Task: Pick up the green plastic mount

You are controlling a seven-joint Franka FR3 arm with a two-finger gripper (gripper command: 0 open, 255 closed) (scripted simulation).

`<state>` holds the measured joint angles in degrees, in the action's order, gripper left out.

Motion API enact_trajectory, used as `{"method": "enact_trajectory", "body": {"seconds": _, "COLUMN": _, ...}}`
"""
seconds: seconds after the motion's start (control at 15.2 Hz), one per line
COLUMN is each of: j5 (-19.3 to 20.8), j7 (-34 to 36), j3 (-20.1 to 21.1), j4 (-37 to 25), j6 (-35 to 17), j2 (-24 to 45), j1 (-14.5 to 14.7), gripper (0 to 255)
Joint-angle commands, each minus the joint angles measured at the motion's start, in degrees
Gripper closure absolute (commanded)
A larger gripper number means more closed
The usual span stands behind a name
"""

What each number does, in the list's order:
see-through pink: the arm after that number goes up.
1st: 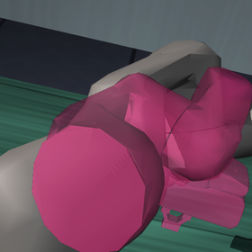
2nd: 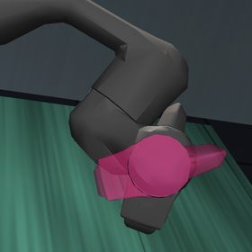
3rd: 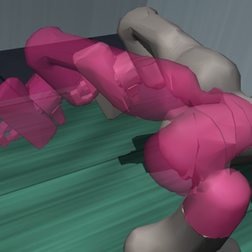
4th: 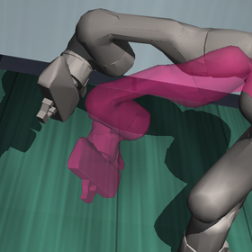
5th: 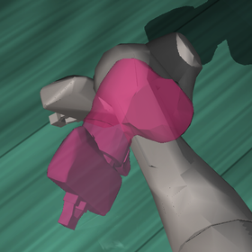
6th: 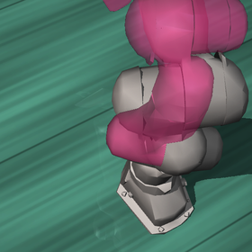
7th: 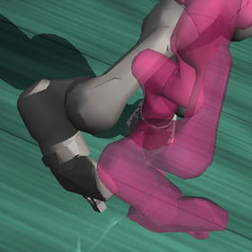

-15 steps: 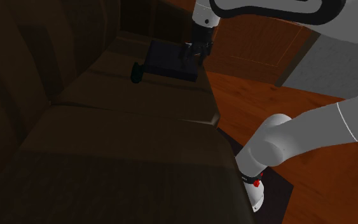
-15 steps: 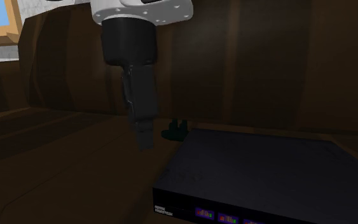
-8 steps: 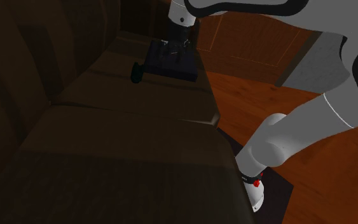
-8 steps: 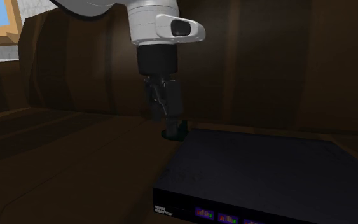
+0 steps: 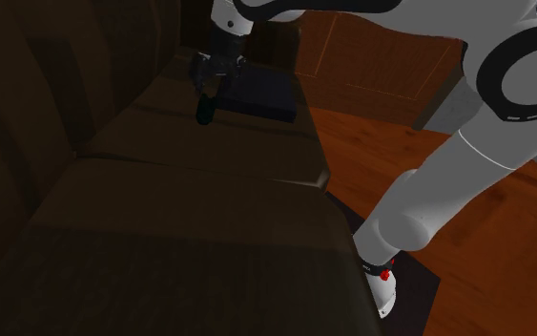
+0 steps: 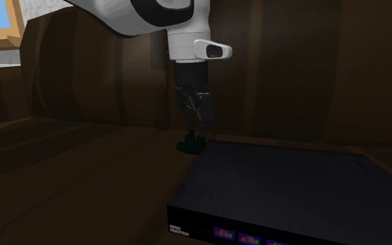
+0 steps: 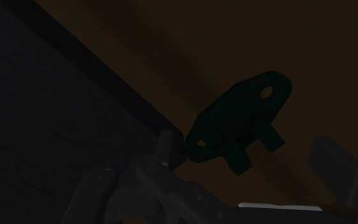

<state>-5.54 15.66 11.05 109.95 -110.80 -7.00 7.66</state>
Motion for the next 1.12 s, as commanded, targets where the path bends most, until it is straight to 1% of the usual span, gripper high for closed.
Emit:
{"method": "enact_trajectory", "body": {"seconds": 0.0, "j5": -0.2, "j7": 0.3, "j3": 0.4, "j4": -1.3, "j6": -1.1, "j2": 2.0, "j1": 0.3, "gripper": 0}}
{"method": "enact_trajectory", "body": {"seconds": 0.4, "j5": -0.3, "j7": 0.0, "j3": 0.5, "j4": 2.9, "j6": -5.7, "j2": 2.3, "j1": 0.4, "gripper": 0}}
{"method": "enact_trajectory", "body": {"seconds": 0.53, "j5": -0.3, "j7": -0.1, "j3": 0.5, "j4": 3.3, "j6": -6.1, "j2": 2.4, "j1": 0.3, "gripper": 0}}
{"method": "enact_trajectory", "body": {"seconds": 0.59, "j5": -0.3, "j7": 0.2, "j3": 0.6, "j4": 3.1, "j6": -5.9, "j2": 2.4, "j1": 0.4, "gripper": 255}}
{"method": "enact_trajectory", "body": {"seconds": 1.06, "j5": -0.2, "j7": 0.2, "j3": 0.6, "j4": 3.0, "j6": -6.0, "j2": 2.6, "j1": 0.4, "gripper": 255}}
